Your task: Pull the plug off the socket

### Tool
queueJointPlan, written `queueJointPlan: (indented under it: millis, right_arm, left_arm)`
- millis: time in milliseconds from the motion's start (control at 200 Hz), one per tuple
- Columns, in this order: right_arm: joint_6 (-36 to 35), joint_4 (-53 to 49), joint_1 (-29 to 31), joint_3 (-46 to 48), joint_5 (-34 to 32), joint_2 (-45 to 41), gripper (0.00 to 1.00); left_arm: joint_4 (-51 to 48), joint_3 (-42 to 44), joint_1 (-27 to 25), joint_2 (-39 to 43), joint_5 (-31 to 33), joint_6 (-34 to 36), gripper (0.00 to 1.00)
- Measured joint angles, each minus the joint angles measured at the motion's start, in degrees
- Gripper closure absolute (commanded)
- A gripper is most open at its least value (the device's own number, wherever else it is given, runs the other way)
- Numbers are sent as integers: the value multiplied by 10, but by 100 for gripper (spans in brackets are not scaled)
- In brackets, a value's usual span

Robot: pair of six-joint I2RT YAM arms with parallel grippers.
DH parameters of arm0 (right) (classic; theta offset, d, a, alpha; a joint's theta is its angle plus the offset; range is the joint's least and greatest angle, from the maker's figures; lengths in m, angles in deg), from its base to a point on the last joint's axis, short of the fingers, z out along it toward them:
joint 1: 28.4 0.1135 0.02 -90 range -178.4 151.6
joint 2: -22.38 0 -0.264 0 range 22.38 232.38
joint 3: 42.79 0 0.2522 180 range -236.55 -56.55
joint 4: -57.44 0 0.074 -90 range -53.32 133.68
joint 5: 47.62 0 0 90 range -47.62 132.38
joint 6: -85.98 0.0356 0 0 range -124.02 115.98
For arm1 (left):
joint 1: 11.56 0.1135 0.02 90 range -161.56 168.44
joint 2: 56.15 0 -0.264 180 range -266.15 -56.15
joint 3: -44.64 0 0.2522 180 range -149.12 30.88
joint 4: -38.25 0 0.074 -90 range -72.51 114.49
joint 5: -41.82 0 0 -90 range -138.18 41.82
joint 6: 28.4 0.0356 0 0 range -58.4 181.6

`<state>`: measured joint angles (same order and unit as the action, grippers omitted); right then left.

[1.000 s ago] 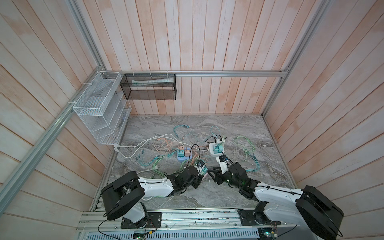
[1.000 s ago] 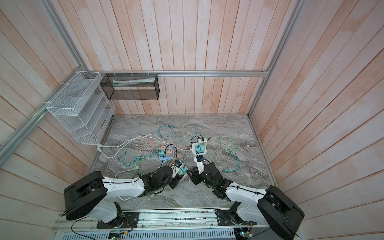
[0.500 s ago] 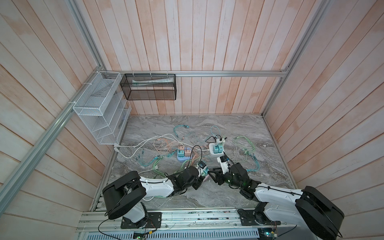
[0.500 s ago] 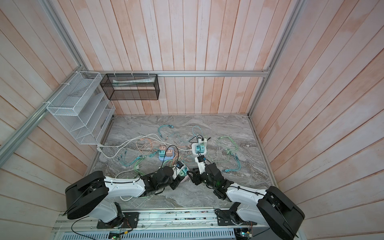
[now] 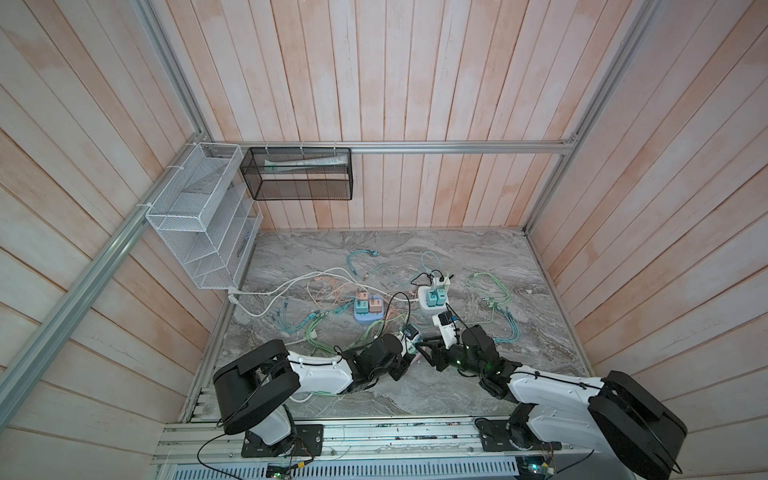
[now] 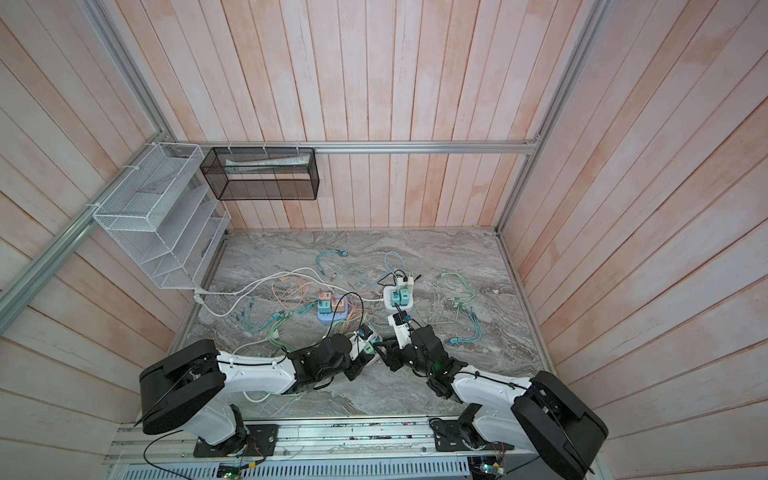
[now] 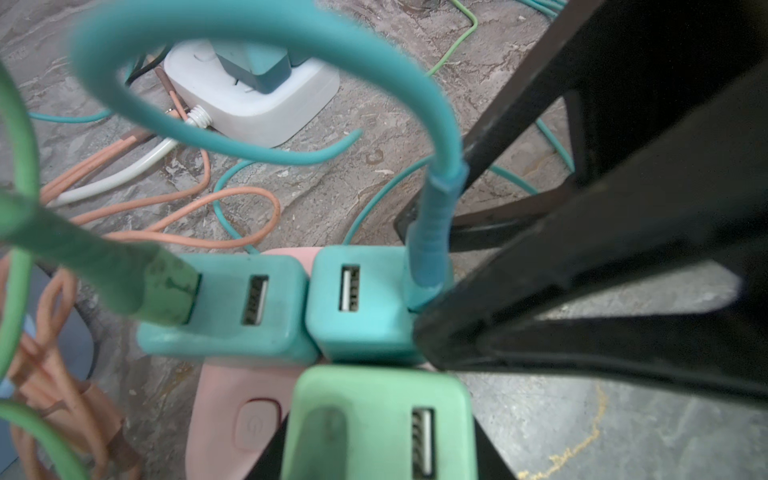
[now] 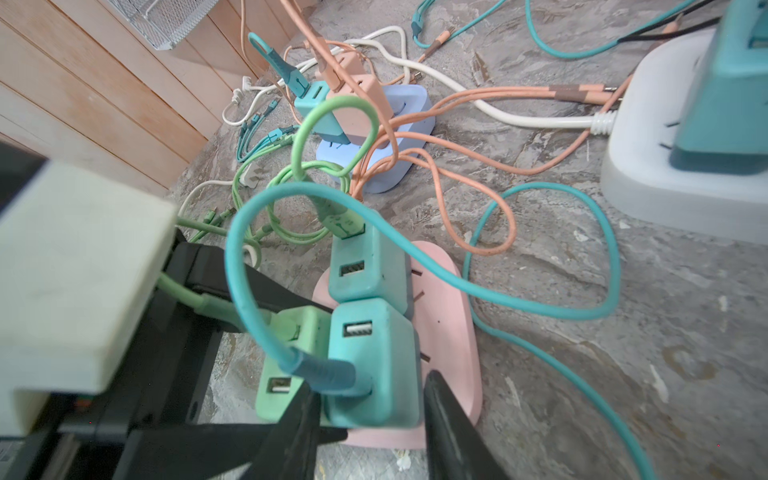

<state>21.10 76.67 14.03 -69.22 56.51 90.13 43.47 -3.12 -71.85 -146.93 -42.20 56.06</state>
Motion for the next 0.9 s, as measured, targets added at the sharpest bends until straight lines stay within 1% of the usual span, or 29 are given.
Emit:
queueJointPlan:
  millis: [150, 345, 465, 565, 710, 825, 900]
  right_arm:
    - [-16, 2, -2, -7, 6, 8, 73]
    - [-38, -2, 6, -10, -9, 7, 77]
    - [-46, -7, 14, -12, -25, 3, 73]
    - [-45, -18, 18, -11, -37, -9, 73]
    - [-43, -52, 19, -5, -54, -48, 73]
    - [-43, -60, 21, -3, -60, -64, 67]
    - [-45, -56, 21, -3, -60, -65, 60]
  left_arm:
    - [-15, -10, 0, -2, 2, 0, 87]
    - [-27, -16, 0, -2, 5, 0, 87]
    - [-38, -22, 0, -3, 7, 0, 87]
    - [-40, -26, -1, -6, 6, 0, 87]
    - [-32, -31, -4, -11, 0, -1, 87]
    - [-31, -32, -6, -14, -2, -1, 87]
    - [-31, -33, -6, -17, -2, -1, 87]
